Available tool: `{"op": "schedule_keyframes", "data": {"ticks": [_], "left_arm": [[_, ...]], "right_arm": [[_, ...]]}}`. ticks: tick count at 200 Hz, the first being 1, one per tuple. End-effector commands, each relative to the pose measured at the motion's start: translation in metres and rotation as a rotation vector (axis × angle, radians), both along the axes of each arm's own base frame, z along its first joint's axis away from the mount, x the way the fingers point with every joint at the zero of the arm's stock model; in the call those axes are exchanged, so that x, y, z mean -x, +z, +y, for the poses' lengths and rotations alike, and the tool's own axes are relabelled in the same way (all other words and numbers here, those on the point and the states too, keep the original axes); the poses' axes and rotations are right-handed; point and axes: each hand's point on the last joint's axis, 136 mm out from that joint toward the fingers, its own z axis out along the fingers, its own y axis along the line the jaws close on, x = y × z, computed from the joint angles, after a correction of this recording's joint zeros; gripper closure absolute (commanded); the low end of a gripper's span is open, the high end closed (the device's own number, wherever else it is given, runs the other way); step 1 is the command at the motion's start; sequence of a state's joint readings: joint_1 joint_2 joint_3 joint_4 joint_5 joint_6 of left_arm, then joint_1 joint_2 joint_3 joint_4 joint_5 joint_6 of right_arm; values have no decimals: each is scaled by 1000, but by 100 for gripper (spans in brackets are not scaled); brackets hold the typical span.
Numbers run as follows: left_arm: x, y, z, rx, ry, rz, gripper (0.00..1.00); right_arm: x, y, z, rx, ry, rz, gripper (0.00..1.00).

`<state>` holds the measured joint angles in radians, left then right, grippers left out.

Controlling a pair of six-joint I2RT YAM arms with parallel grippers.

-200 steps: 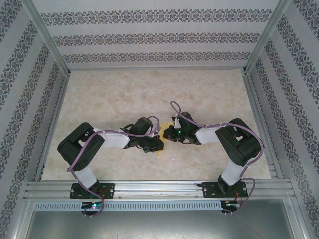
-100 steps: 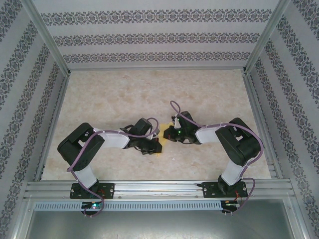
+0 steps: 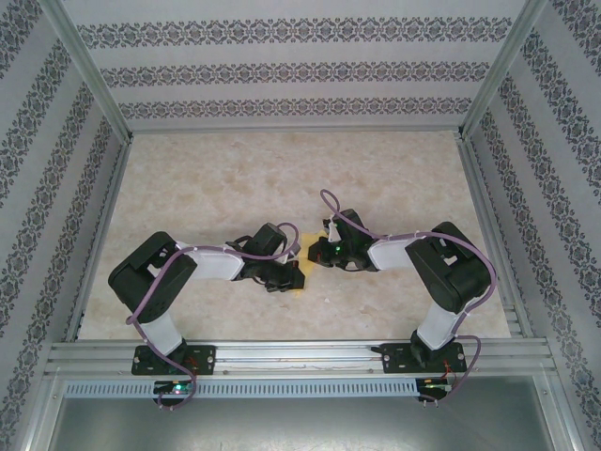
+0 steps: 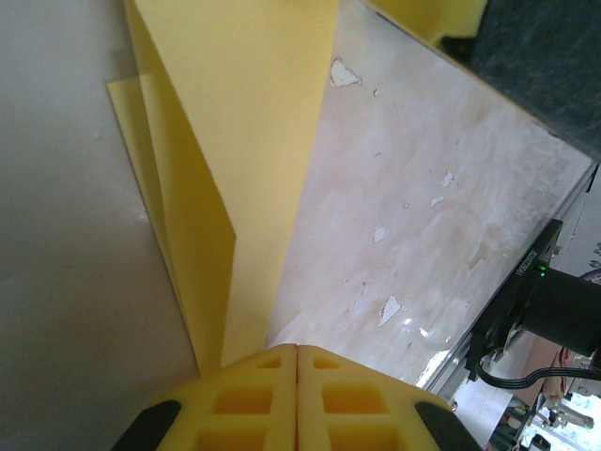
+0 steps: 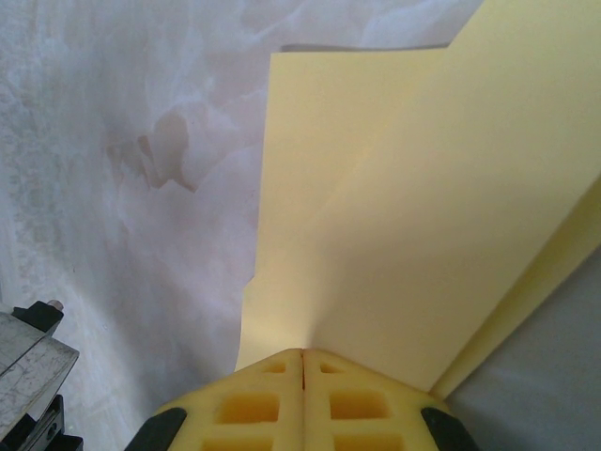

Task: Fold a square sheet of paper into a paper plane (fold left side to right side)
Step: Fold the wing for the fifth time at the center of the table.

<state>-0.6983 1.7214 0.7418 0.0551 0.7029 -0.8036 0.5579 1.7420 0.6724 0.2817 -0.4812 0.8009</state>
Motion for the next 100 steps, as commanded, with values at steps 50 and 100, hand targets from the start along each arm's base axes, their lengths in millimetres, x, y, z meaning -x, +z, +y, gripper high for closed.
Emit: {"op": "schedule_keyframes", "data": {"ticks": [50, 100], "left_arm": [[5, -12, 12, -41, 2, 16, 93], [7, -14, 14, -46, 4, 22, 93]], "right_arm": [[18, -50, -31, 179, -30, 103, 100], [19, -51, -32, 184, -28, 106, 100]]}}
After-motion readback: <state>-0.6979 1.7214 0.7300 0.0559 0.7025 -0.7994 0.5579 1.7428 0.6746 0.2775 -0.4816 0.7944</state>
